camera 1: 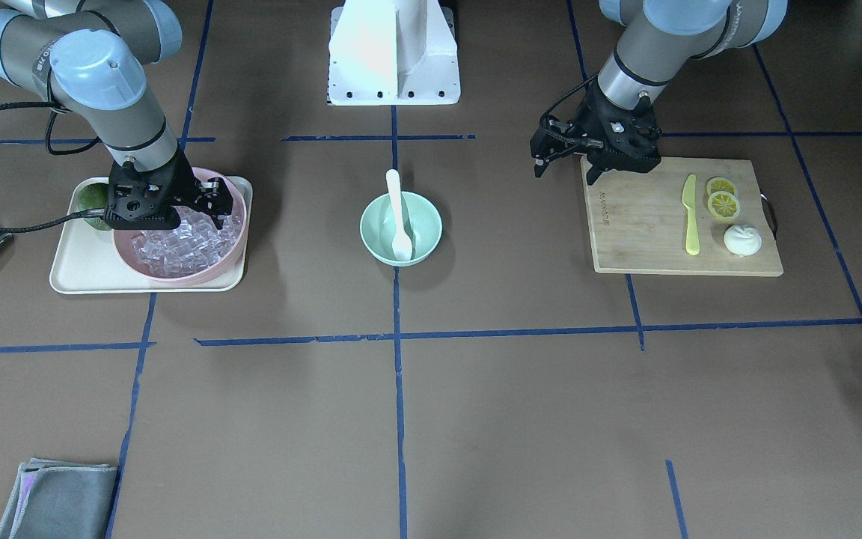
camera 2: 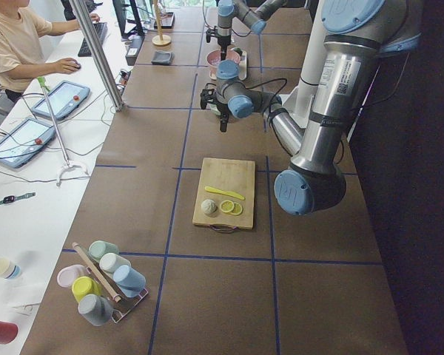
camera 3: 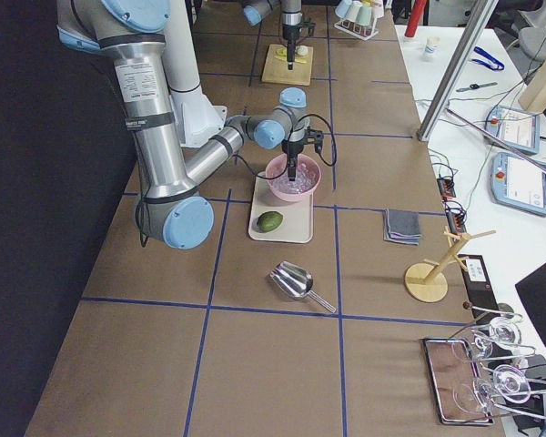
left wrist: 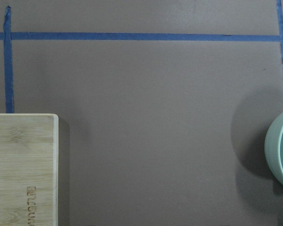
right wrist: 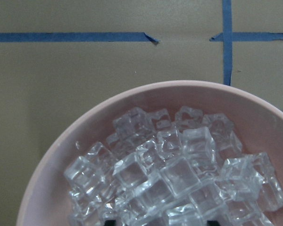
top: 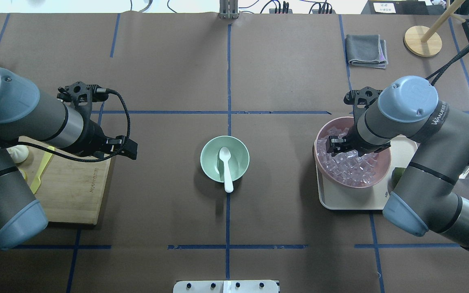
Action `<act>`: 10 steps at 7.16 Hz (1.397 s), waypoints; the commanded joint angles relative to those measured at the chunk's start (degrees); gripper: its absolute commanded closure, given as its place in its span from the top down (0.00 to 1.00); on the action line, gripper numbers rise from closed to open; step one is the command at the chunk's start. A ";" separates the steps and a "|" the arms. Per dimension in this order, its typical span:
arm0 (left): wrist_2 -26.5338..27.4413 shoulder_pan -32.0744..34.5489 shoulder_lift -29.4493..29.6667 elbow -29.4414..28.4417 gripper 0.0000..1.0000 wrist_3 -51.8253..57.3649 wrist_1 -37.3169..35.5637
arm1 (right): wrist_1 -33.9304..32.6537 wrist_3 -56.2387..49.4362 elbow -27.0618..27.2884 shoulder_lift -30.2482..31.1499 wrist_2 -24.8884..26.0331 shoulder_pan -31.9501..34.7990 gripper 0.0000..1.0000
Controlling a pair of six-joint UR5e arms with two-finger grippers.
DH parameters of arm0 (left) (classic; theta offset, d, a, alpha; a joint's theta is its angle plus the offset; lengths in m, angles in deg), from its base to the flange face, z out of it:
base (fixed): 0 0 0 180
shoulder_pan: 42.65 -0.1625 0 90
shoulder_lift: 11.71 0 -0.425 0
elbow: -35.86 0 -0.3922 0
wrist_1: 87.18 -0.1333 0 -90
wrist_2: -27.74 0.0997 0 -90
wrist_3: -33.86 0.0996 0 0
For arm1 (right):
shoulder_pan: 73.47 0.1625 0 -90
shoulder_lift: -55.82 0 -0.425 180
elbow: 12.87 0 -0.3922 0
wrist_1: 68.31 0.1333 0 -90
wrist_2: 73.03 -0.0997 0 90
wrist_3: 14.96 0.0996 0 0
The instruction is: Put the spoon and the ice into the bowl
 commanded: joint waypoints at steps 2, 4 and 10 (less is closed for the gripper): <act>-0.05 -0.08 -0.16 -0.21 0.90 0.18 0.09 | 0.00 -0.03 -0.02 0.05 0.39 0.09 0.65; 0.04 -0.08 -0.16 -0.21 0.90 0.18 0.09 | 0.00 -0.04 -0.02 0.05 0.39 0.17 0.59; 0.04 -0.25 -0.24 -0.21 0.90 0.18 0.09 | -0.52 5.98 3.49 -5.53 0.56 0.18 0.00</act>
